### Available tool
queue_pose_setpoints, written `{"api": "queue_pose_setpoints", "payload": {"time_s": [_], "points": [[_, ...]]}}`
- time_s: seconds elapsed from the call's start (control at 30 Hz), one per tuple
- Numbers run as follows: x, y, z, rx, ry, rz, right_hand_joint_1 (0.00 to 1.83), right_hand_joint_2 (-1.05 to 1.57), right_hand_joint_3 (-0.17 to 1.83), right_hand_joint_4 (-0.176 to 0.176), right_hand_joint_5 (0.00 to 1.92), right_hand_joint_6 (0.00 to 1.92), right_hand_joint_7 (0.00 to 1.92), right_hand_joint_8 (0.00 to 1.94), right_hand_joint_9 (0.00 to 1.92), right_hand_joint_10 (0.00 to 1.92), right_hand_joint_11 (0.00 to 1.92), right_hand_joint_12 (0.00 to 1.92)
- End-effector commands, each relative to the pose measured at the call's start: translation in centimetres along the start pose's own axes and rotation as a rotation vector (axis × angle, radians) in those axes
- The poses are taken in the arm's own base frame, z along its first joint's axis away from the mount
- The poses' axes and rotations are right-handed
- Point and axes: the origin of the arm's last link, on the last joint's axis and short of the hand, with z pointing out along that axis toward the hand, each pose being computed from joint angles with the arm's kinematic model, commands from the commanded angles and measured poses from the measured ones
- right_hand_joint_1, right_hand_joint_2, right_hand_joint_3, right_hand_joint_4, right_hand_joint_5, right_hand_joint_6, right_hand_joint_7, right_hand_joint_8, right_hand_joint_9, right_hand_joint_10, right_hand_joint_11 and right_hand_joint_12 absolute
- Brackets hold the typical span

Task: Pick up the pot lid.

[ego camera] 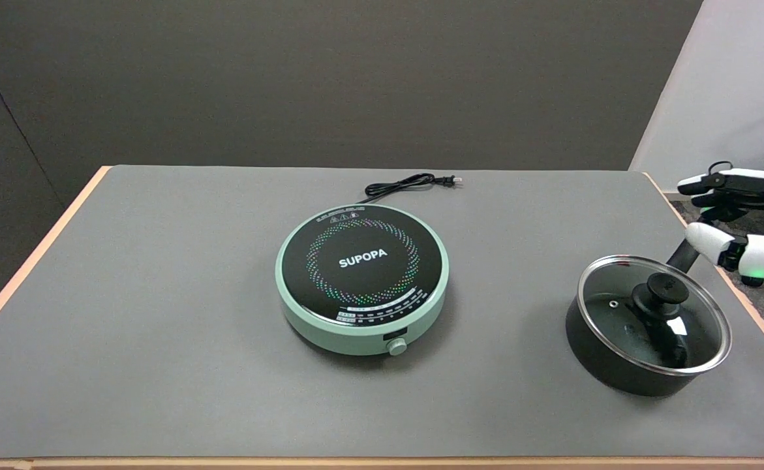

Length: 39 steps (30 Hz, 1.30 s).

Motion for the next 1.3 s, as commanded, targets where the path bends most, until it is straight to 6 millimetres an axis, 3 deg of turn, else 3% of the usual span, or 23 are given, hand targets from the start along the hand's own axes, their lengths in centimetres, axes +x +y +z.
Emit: {"api": "queue_pose_setpoints", "payload": {"time_s": [0.03, 0.17, 0.7, 1.03, 1.3], "points": [[0.1, 0.8, -2.1, -0.017, 0.049, -0.046, 0.56, 0.55, 0.92, 0.176, 0.57, 0.31, 0.67, 0.22, 0.71, 0.46, 0.51, 0.90], [0.1, 1.8, -2.7, -0.027, 0.064, -0.051, 0.50, 0.56, 0.88, 0.176, 0.55, 0.27, 0.59, 0.22, 0.68, 0.38, 0.48, 0.85], [0.5, 6.4, -5.7, 0.005, 0.162, -0.133, 0.49, 0.53, 0.92, 0.176, 0.53, 0.26, 0.59, 0.21, 0.65, 0.38, 0.43, 0.77], [0.8, 6.5, -5.9, 0.073, 0.194, -0.174, 0.46, 0.52, 0.91, 0.176, 0.54, 0.26, 0.59, 0.20, 0.65, 0.38, 0.43, 0.77], [-0.1, 6.6, -7.1, 0.079, 0.185, -0.159, 0.49, 0.53, 0.90, 0.176, 0.57, 0.30, 0.63, 0.20, 0.67, 0.40, 0.46, 0.79]]}}
